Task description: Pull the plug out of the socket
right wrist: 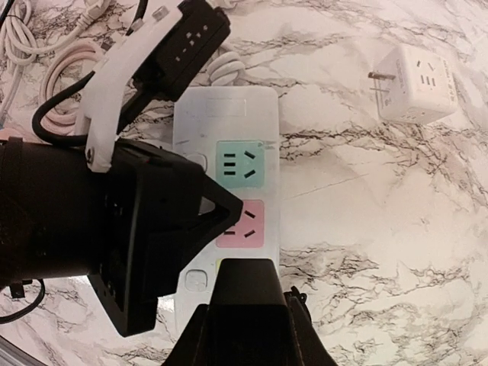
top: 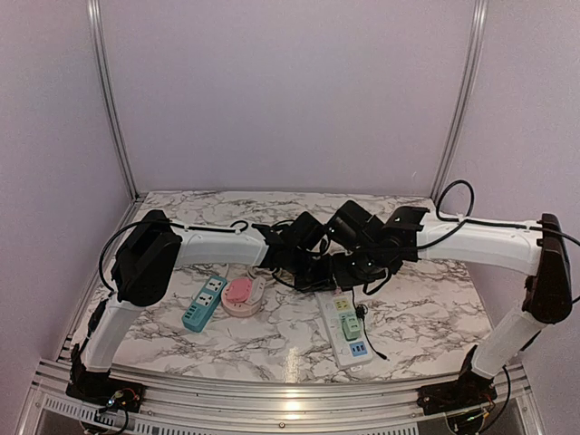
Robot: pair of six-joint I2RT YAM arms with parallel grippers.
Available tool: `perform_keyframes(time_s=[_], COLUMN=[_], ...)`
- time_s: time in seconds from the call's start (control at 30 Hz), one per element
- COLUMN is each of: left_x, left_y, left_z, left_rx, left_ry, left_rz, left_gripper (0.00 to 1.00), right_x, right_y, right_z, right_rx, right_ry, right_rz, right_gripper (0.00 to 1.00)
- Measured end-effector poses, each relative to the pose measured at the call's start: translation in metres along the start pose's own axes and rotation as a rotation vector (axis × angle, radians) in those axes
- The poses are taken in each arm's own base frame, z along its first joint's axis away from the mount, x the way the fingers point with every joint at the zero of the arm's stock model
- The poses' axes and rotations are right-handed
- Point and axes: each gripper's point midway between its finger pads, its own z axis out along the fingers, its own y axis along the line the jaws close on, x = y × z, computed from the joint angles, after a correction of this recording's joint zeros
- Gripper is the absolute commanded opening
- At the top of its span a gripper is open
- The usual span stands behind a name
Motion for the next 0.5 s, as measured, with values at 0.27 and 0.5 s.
perform_keyframes(time_s=[0.27, 0.5], left_x=[0.000, -0.002], left_y=[0.000, -0.001], left_z=[0.000, -0.002], left_rx=[0.000, -0.023], left_ry=[-0.001, -0.012], left_rz=[0.008, 0.035], left_gripper=[0.00, 0.00], right_x=[-0.016, -0.006], right_y=[-0.056, -0.102], right_z=[-0.012, 0.011], right_rx=[0.017, -0.025], right_ry=[-0.052, -0.043], right_rz=[0.114, 0.217], right_gripper=[0.10, 0.11])
